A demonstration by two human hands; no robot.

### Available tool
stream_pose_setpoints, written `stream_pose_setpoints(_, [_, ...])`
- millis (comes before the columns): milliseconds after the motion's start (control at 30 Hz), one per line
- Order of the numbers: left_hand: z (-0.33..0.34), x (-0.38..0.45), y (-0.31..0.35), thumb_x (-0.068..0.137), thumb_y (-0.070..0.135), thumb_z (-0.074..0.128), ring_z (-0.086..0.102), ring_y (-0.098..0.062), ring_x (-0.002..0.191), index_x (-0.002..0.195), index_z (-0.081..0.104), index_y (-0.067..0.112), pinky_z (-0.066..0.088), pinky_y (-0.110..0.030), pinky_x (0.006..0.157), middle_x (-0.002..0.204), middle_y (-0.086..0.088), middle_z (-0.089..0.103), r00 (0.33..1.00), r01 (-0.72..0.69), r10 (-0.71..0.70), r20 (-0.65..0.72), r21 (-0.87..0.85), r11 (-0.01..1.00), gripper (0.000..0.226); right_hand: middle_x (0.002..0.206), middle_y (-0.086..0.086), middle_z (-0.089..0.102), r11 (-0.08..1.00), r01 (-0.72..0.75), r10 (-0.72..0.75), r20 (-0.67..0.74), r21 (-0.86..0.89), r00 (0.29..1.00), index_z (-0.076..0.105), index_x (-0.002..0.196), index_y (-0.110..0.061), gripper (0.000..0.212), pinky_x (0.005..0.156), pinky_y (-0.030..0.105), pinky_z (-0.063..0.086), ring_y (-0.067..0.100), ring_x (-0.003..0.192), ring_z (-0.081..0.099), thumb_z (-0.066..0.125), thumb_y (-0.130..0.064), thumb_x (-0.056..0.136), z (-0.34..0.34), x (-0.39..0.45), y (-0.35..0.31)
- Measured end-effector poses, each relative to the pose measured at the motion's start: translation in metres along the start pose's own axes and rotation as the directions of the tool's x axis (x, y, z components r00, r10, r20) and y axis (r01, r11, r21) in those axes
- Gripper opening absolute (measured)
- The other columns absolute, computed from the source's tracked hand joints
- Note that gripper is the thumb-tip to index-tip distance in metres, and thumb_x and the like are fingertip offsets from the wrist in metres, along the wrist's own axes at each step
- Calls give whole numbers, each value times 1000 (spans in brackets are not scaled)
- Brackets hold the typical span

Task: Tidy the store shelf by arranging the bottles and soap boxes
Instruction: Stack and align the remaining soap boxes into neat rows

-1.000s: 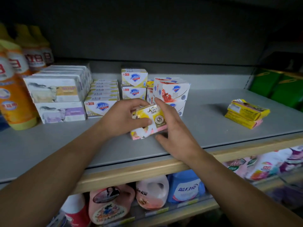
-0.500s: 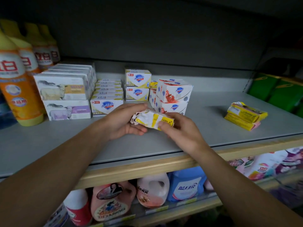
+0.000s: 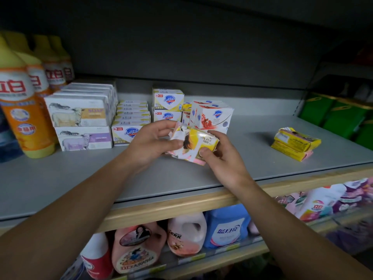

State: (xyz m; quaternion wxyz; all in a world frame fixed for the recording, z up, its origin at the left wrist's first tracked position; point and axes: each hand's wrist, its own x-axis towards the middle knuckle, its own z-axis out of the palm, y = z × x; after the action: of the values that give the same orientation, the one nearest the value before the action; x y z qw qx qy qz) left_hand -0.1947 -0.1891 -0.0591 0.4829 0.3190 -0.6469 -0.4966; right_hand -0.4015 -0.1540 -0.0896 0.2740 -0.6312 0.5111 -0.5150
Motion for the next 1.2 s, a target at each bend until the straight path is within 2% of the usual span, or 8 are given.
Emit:
stream_pose_setpoints(233, [32, -4, 12, 74, -4, 77, 71, -22, 89, 109, 68, 15, 58, -33, 77, 99, -3, 75, 997, -41, 47, -67, 79, 996, 41, 126, -17, 53, 944, 175, -199, -57, -280, 978, 39, 137, -40, 70, 94, 24, 48, 2, 111, 56, 71, -36, 75, -32, -20, -16])
stream_pose_setpoints(367, [84, -6, 13, 78, -9, 71, 70, -15, 74, 95, 69, 17, 58, -25, 63, 88, -5, 75, 999, 39, -39, -37, -20, 999, 31, 138, -4, 40, 731, 307, -303, 113, -610, 946, 43, 141, -24, 84, 104, 14, 25, 18, 126, 41, 75, -43, 65, -72, -34, -16])
stream_pose_setpoints(600, [169, 9, 16, 88, 17, 68, 72, -18, 81, 105, 68, 11, 60, -32, 66, 94, -8, 74, 978, 200, -189, 91, -127, 971, 17, 129, 4, 53, 714, 181, -231, 17, -676, 973, 46, 139, -18, 82, 95, 21, 31, 26, 118, 48, 83, -29, 66, -149, -55, -2])
stream_pose_setpoints(667, [181, 22, 9, 91, 30, 65, 70, -19, 90, 111, 66, 14, 58, -34, 81, 105, -8, 72, 986, 145, -150, 69, 81, 986, 26, 130, 2, 55, 748, 92, -199, -90, -657, 976, 46, 137, -23, 79, 89, 18, 31, 22, 118, 49, 83, -31, 68, -173, -55, 2])
stream_pose_setpoints(767, [177, 37, -10, 89, 43, 64, 61, -20, 115, 130, 57, 14, 45, -30, 99, 126, -4, 64, 988, -119, 5, 157, 725, 679, 51, 120, 2, 61, 759, -26, -178, -246, -651, 953, 48, 133, -23, 72, 84, 23, 38, 23, 109, 55, 81, -35, 70, -211, -42, 5])
stream_pose_setpoints(867, [167, 41, -32, 89, 57, 55, 50, -23, 129, 137, 52, 14, 37, -30, 106, 140, -6, 54, 960, -235, -42, 277, 877, 419, 64, 115, 8, 62, 780, -104, -167, -365, -617, 916, 49, 130, -20, 67, 85, 34, 48, 28, 102, 60, 78, -36, 73, -238, -14, 6])
stream_pose_setpoints(1067, [163, 44, -47, 77, 69, 33, 37, -18, 139, 143, 47, 24, 25, -31, 116, 151, -1, 42, 959, -233, -67, 277, 898, 373, 81, 118, 16, 54, 731, -162, -174, -411, -663, 895, 52, 131, -20, 59, 85, 29, 39, 34, 107, 54, 73, -32, 78, -250, 47, 23])
stream_pose_setpoints(1200, [163, 46, -50, 87, 64, 48, 36, -17, 139, 142, 47, 27, 23, -29, 116, 151, 2, 43, 964, -238, -23, 264, 901, 364, 66, 125, 18, 53, 620, -229, -57, -333, -751, 941, 55, 134, -24, 52, 100, 36, 43, 37, 116, 52, 65, -38, 85, -243, 63, 45])
